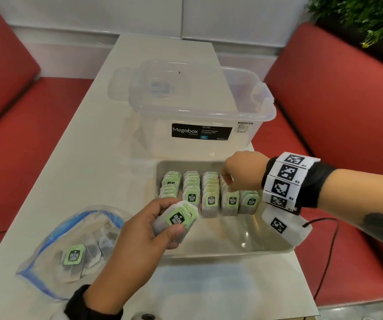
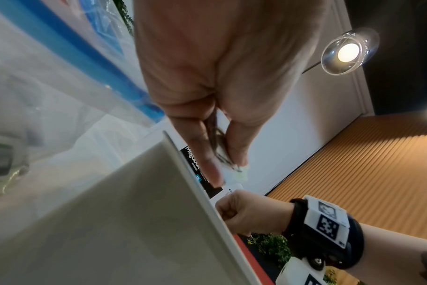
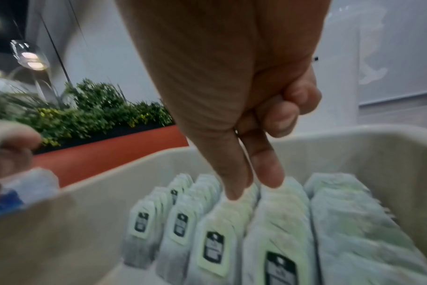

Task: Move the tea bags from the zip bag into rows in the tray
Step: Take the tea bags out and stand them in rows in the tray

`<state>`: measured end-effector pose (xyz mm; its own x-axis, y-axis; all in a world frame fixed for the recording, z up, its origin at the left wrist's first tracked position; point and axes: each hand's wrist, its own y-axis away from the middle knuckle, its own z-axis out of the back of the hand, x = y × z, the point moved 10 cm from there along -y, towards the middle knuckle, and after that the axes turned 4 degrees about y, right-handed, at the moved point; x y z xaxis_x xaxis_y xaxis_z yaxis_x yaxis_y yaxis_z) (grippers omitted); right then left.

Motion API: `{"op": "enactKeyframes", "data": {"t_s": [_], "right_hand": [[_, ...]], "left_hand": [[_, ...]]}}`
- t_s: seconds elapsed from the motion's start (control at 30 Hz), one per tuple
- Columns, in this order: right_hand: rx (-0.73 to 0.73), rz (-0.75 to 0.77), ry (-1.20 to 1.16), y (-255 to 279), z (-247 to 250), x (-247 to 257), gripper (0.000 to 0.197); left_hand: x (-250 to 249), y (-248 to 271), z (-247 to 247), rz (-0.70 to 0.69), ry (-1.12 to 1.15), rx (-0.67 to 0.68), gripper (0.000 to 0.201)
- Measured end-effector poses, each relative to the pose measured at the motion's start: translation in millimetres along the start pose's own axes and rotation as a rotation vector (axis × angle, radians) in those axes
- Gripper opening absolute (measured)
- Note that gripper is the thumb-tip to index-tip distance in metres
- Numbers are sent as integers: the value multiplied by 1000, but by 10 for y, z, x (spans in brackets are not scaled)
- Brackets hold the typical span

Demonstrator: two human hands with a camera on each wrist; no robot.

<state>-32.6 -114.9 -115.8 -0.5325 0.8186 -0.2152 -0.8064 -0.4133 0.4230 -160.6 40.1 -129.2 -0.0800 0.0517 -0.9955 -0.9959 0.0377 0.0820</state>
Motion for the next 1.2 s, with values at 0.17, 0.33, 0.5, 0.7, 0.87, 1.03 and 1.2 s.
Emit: {"op": "enactKeyframes", "data": {"t_s": [0.17, 0.33, 0.5, 0.7, 0.87, 1.03, 1.2], "right_hand": [[-145, 147, -324, 305, 431, 279, 20], [-118, 275, -608, 600, 614, 632, 19], [-209, 234, -615, 680, 710, 553, 7], [-261, 189, -447, 718, 813, 395, 11], [-283, 215, -406, 762, 869, 517, 11], [-352, 182, -415, 843, 953, 534, 20], [-372, 141, -526, 952, 946, 459, 50]], "left_hand": [[-13, -54, 41, 19, 115, -69, 32], [-80, -57, 20, -7, 167, -98, 24], [-122, -28, -33, -27, 209, -96, 21], [-120, -20, 8, -48, 163, -80, 23], [-319, 36, -287, -89, 102, 127, 47], [-376, 56, -347, -83, 132, 164, 48], [-375, 53, -267, -76, 199, 141, 48]]}}
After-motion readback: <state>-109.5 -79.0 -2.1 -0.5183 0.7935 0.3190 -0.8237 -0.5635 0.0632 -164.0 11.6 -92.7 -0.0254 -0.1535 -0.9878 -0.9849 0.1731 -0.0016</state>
